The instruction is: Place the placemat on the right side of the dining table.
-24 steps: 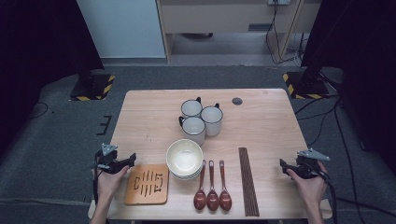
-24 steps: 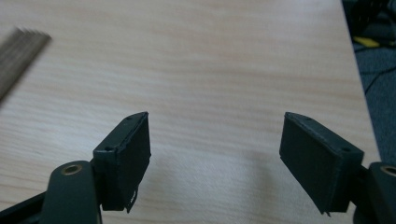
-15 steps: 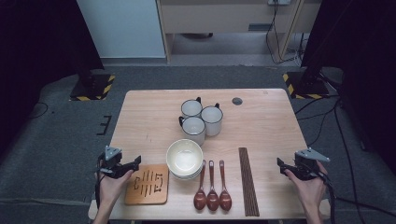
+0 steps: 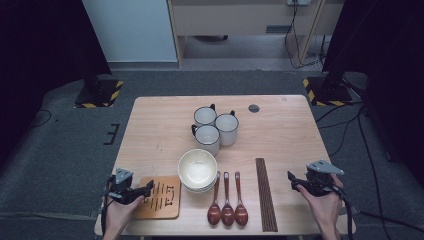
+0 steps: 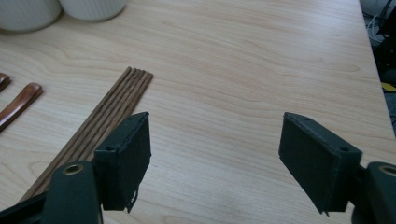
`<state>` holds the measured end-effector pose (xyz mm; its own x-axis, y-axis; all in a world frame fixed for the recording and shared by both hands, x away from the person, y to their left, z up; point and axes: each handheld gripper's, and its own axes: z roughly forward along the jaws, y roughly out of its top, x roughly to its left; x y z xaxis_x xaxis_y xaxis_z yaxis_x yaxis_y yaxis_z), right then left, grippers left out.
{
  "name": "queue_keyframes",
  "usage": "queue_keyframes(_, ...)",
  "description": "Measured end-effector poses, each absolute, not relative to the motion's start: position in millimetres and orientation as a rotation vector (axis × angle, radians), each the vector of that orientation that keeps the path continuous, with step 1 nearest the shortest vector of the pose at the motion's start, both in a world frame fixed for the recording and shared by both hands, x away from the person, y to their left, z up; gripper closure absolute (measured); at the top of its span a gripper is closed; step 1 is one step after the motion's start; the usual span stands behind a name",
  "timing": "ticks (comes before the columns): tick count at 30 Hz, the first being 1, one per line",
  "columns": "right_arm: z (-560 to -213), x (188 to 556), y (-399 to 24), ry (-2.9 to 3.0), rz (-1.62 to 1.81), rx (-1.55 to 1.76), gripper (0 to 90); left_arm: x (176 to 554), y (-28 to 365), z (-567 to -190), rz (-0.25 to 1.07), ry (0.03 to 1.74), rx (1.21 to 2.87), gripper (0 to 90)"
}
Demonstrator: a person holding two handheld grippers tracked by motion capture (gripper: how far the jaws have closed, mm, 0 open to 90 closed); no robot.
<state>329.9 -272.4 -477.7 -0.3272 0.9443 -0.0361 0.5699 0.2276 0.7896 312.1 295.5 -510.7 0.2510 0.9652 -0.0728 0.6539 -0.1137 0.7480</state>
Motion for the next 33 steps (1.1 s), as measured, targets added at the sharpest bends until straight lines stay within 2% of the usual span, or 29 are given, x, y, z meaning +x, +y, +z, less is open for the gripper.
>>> queue_keyframes(21, -479, 327, -262, 2.047, 0.962, 1.37, 27.1, 321, 284, -525, 0.534, 1.488, 1.92, 7.8)
queue_keyframes(30, -481, 327, -261, 2.064, 0.962, 1.374, 27.5, 321, 286, -525, 0.514, 1.492, 1.921, 9.6)
queue_keyframes(33, -481, 328, -260, 2.07, 0.956, 1.371, 27.5, 320, 287, -524, 0.511, 1.487, 1.922, 13.3)
